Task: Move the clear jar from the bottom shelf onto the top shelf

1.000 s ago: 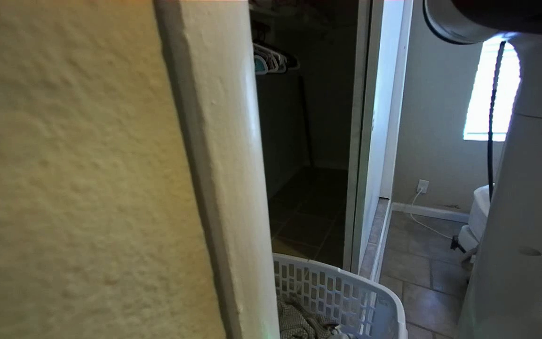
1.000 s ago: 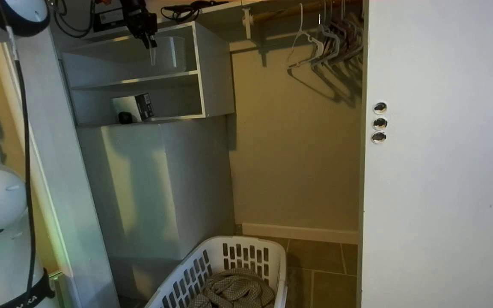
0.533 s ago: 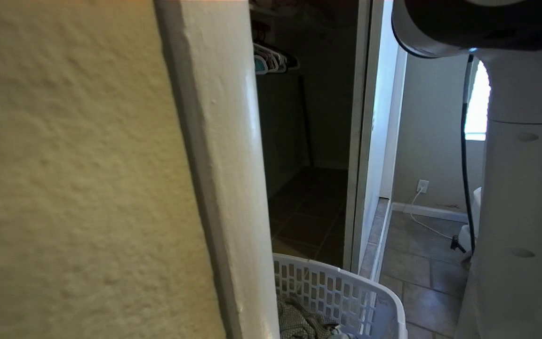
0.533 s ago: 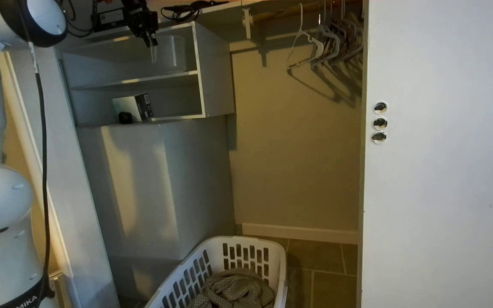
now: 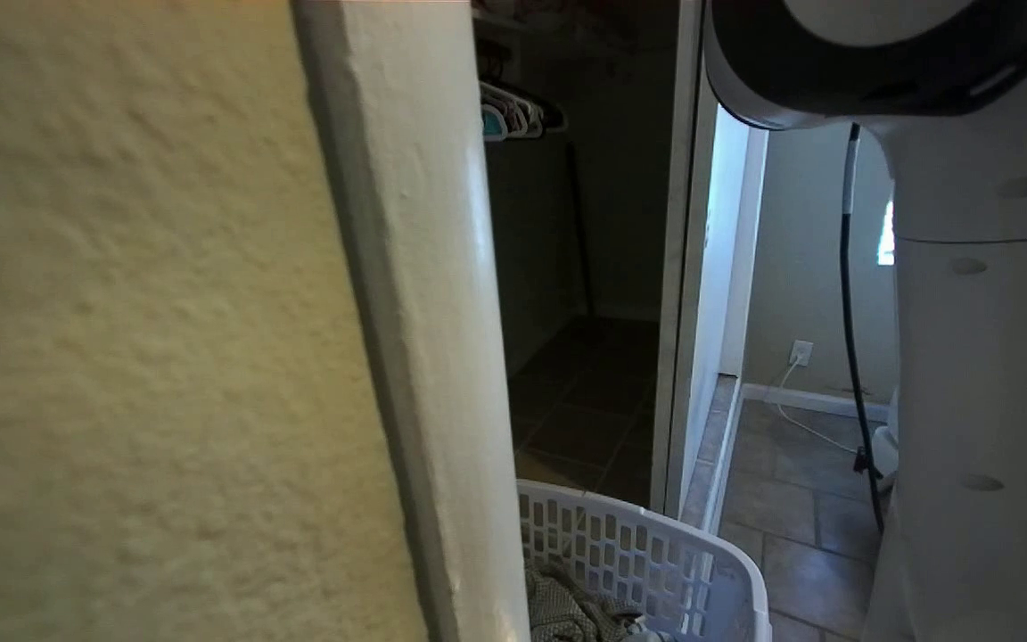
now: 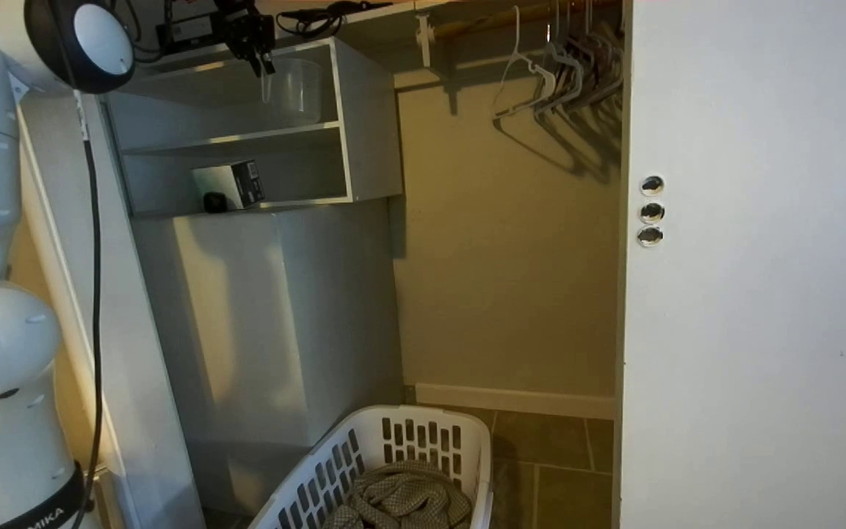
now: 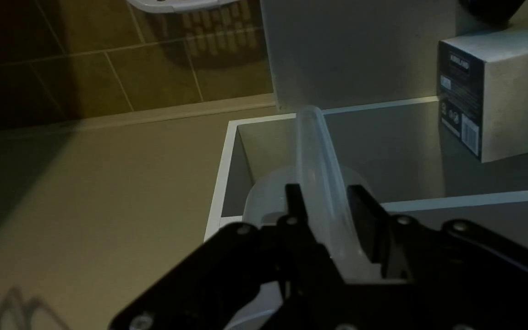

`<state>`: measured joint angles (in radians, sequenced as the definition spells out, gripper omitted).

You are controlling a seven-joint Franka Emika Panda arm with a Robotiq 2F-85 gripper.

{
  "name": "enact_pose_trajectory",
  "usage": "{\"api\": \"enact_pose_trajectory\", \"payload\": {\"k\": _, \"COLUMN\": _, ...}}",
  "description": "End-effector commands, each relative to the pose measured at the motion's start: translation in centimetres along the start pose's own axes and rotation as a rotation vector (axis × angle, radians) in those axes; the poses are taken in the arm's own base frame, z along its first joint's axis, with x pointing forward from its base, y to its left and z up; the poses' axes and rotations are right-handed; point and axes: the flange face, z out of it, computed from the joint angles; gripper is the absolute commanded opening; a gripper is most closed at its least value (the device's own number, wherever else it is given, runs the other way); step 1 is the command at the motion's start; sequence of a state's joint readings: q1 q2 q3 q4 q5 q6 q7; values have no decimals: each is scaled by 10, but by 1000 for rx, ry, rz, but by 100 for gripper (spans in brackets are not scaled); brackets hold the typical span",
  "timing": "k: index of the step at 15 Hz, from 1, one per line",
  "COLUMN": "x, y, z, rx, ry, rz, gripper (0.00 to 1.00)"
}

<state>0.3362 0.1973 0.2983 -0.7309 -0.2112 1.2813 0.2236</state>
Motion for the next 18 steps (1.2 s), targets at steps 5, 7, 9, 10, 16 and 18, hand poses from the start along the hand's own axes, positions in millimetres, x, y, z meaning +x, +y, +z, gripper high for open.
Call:
{"api": "enact_pose_trajectory", "payload": {"k": 5, "x": 19, "y": -9, "z": 17, "rx": -24, "ry": 32, "rz": 0, "gripper": 7}}
{"api": "enact_pose_trajectory", "payload": {"k": 7, "x": 20, "y": -14, "z": 19, "rx": -23, "ry": 37, "rz": 6, "gripper": 7}}
{"api": "enact_pose_trajectory", "payload": {"k": 9, "x": 21, "y": -17, "z": 22, "rx": -17, "ry": 33, "rz": 14, "gripper": 7}}
{"api": "enact_pose_trajectory", "payload": {"k": 10, "x": 21, "y": -18, "z": 23, "rx": -9, "ry": 31, "rz": 22, "gripper": 7}}
{"api": "enact_pose_trajectory", "payload": {"k": 16, "x": 26, "y": -17, "z": 21, "rx": -16, "ry": 74, "rz": 72, "gripper": 7}}
{"api": "enact_pose_trajectory", "payload": {"k": 18, "x": 28, "y": -17, "z": 16, "rx": -13, "ry": 110, "rz": 81, "gripper": 7}}
